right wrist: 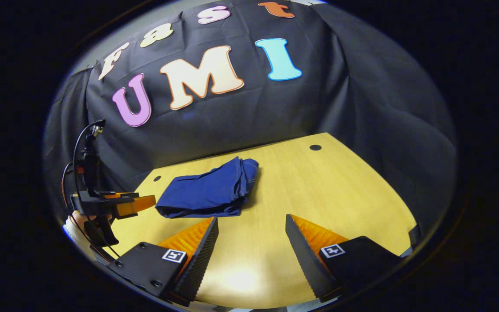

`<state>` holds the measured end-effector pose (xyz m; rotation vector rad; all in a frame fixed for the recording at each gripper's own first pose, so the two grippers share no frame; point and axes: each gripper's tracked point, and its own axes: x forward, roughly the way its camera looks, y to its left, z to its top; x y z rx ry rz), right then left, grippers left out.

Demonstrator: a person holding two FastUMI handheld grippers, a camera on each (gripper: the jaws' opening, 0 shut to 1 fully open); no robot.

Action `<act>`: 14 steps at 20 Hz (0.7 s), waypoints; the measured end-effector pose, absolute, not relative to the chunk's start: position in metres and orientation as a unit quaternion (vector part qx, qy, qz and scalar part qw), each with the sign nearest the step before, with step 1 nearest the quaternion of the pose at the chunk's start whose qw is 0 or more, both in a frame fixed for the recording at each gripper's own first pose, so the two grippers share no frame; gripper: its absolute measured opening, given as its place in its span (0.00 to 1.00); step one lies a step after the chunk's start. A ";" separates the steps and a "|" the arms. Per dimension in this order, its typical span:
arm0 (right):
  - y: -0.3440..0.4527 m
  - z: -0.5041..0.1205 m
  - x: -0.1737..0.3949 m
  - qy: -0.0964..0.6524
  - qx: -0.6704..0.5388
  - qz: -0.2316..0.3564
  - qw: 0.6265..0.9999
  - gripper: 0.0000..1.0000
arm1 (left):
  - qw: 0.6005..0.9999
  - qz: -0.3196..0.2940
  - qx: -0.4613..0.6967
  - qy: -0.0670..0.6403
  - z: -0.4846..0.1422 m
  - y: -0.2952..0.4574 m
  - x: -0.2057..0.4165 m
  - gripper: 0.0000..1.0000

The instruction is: Grasp the waist and the cuffs of the jeans and fold them to make the two legs overlap; first hold the waist and fold one-third of the jeans toward the cuffs, then hold the cuffs and fold the remaining one-third in the same direction to finish folding.

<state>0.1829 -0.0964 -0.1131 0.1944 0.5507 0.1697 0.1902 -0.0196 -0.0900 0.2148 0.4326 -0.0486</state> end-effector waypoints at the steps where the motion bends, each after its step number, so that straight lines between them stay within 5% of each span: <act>1: -0.088 -0.113 0.182 0.269 0.096 0.087 0.954 0.92 | 0.971 -0.027 0.095 0.218 -0.093 -0.011 0.182 0.96; 3: -0.076 -0.114 0.179 0.269 0.090 0.086 0.955 0.98 | 0.972 -0.036 0.059 0.224 -0.100 -0.004 0.172 0.96; 14: -0.039 -0.112 0.158 0.261 0.114 0.029 0.958 0.98 | 0.960 -0.109 0.063 0.248 -0.109 0.010 0.184 0.96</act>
